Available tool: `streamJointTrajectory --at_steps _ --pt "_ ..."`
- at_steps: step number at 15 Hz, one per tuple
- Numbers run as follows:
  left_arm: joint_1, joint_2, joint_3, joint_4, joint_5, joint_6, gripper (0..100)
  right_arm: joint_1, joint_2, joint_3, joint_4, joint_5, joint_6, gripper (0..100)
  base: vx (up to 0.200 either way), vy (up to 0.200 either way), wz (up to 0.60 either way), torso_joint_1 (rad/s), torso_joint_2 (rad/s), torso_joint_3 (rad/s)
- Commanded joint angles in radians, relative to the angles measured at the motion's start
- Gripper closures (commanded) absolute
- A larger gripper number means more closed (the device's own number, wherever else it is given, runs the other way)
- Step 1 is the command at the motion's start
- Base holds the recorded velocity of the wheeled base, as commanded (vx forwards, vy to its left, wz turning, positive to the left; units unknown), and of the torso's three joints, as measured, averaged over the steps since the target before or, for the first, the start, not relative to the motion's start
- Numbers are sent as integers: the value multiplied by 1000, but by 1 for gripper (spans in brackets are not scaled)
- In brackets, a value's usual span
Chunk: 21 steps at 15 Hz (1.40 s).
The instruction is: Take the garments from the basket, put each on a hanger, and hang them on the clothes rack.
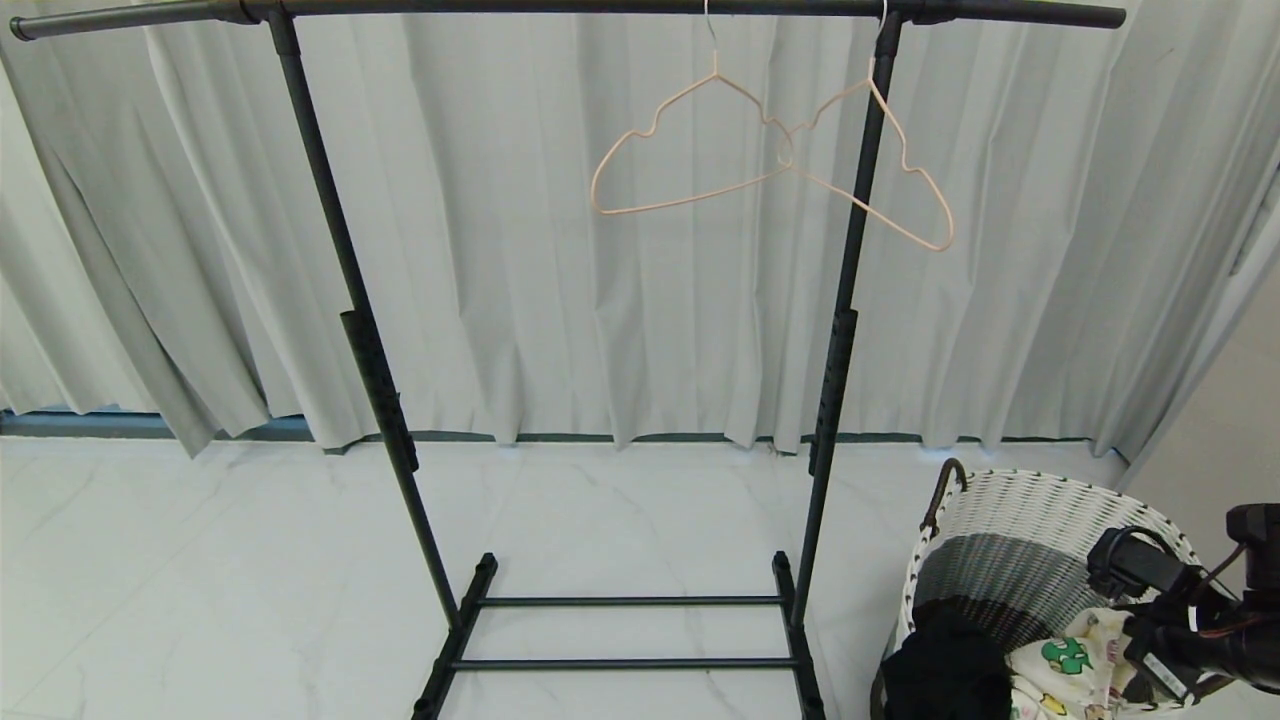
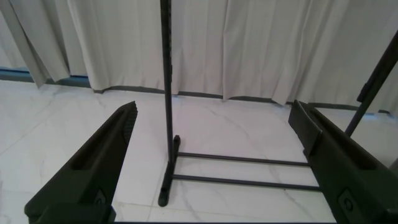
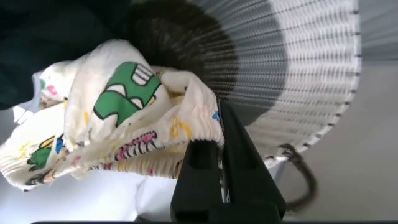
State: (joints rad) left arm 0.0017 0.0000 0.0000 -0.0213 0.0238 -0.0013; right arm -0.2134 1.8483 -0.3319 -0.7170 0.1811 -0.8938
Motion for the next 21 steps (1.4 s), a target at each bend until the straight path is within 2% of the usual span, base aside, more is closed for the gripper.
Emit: streamJointTrajectory --at_steps 1,3,4,5,6,7,9,10,17,20,21 --pt "0 0 0 0 1 0 0 -4 -124 5 7 5 35 100 0 0 0 0 0 0" --pt "0 0 0 0 -1 1 0 11 -279 -6 96 3 125 100 0 0 0 0 0 0" --pt "0 0 0 0 -1 1 0 11 -279 -6 96 3 125 100 0 0 0 0 0 0" --pt "0 0 0 0 -1 1 0 37 -489 -76 352 3 214 100 0 0 0 0 0 0" --pt "0 0 0 0 -1 1 0 62 -590 -150 527 3 259 100 0 0 0 0 0 0" --pt "0 0 0 0 -1 3 0 111 -702 -274 777 3 328 100 0 0 0 0 0 0" --pt "0 0 0 0 -1 3 0 187 -817 -460 1093 1 420 100 0 0 0 0 0 0" --pt "0 0 0 0 -1 3 0 210 -847 -519 1174 1 443 100 -200 0 0 2 2 7" --pt "0 0 0 0 -1 3 0 301 -837 -633 1202 0 449 100 -200 0 0 2 0 5" --pt "0 0 0 0 -1 3 0 359 -796 -674 1202 0 451 100 -133 0 0 2 2 2" --pt "0 0 0 0 -1 6 0 408 -770 -708 1202 0 466 100 0 0 0 0 0 0"
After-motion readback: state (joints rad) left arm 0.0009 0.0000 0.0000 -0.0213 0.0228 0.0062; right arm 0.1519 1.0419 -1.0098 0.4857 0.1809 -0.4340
